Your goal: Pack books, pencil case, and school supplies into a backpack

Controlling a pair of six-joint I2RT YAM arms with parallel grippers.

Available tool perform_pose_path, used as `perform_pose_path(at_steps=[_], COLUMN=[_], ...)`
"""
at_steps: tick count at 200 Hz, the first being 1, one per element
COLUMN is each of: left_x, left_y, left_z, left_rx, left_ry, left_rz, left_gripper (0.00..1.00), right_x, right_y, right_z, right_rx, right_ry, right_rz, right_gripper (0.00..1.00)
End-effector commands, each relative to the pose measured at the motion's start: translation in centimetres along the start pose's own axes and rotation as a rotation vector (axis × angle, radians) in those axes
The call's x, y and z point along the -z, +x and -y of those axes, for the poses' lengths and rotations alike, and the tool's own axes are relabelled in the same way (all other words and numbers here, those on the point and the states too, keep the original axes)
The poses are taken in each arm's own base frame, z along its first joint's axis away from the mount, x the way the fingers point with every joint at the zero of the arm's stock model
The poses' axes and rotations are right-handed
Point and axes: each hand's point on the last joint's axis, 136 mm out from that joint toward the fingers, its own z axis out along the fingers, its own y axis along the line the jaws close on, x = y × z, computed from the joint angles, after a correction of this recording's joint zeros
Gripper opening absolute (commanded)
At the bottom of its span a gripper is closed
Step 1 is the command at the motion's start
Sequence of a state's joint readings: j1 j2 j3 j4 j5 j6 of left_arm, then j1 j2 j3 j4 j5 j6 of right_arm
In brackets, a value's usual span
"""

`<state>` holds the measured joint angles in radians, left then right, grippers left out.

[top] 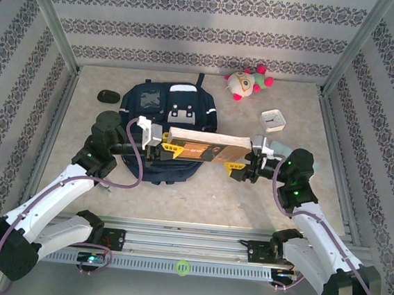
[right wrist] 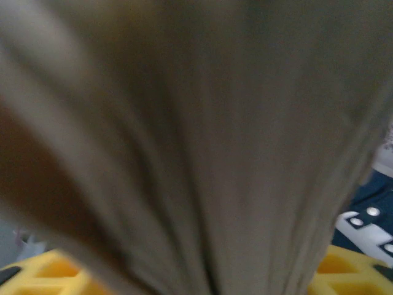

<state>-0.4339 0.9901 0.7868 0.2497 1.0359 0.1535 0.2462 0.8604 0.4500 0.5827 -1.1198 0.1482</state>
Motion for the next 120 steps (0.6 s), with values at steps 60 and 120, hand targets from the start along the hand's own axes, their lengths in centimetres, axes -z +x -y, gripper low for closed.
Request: perform_pose_path(at_steps=[60, 120], left_x=[0.1, 5.3], left_y=[1.3, 14.3], left_z=[-1.9, -6.3], left_rx=[-0.021, -0.150], left_ry=[-0.075, -0.326], left_rz=[-0.040, -0.738], left_gripper=[0.40, 0.79], right_x=[-0.4, 5.8], right_y=[-2.9, 2.7], right_z=[-1.1, 7.9], right_rx=[0.035, -0.417], right_ry=[-0.046, 0.593], right_rz=[0.096, 0.179], right_gripper=[0.00, 0.00])
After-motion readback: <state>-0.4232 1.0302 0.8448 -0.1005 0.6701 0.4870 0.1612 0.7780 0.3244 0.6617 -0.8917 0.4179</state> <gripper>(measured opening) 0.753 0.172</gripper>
